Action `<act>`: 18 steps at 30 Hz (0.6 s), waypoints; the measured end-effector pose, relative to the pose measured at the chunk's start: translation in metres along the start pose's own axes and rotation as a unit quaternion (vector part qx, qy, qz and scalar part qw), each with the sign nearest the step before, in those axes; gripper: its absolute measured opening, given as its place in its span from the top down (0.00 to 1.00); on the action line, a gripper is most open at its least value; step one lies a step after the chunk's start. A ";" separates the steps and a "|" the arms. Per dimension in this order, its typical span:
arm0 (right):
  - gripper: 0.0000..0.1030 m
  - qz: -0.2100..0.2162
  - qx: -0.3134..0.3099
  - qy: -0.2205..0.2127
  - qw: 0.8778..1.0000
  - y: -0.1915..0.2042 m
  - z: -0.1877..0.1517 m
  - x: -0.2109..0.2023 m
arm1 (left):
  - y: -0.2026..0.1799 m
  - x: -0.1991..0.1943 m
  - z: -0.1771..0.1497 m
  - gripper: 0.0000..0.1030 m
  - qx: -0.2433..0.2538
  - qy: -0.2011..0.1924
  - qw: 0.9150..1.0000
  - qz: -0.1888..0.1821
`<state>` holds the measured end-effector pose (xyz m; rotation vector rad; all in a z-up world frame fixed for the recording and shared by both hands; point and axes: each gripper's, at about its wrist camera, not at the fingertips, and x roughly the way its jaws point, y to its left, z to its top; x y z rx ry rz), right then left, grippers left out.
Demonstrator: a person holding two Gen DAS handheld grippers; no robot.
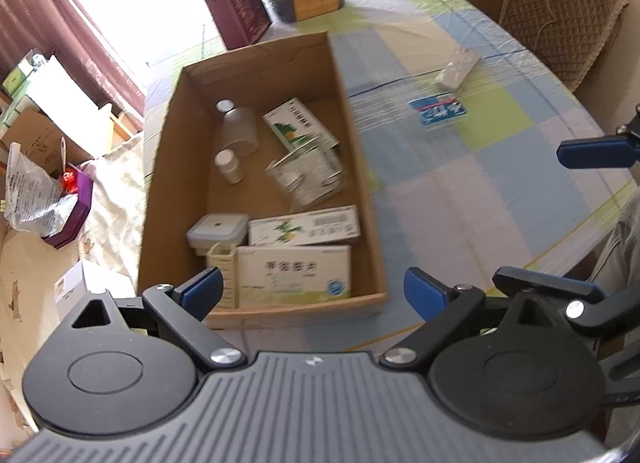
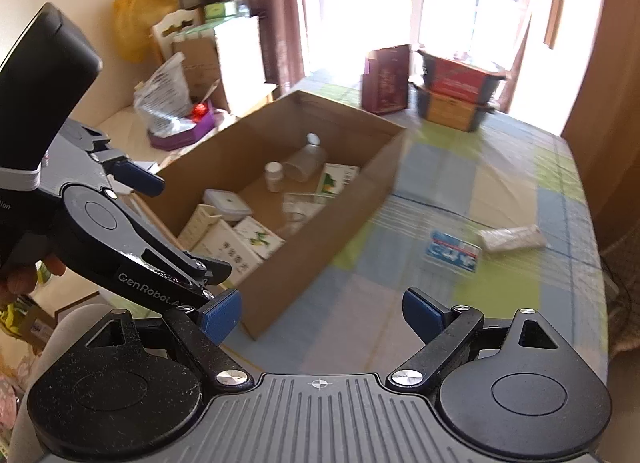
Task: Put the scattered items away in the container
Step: 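Withdraw both grippers from the box back over the table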
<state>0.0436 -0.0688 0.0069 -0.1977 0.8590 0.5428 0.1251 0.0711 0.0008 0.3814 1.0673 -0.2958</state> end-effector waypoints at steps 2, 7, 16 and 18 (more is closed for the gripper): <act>0.10 -0.008 0.009 -0.002 1.000 -0.010 -0.005 -0.006 | -0.011 -0.001 0.004 0.07 0.003 -0.004 1.000 -0.007; 0.10 -0.022 0.033 -0.003 0.999 -0.032 -0.016 -0.020 | -0.034 -0.002 0.012 0.07 0.016 -0.013 1.000 -0.020; 0.10 -0.034 0.069 0.002 0.997 -0.062 -0.031 -0.031 | -0.061 0.005 0.023 0.07 0.022 -0.014 0.999 -0.033; 0.10 -0.036 0.077 0.006 0.996 -0.069 -0.033 -0.028 | -0.066 0.008 0.025 0.07 0.023 -0.012 0.999 -0.036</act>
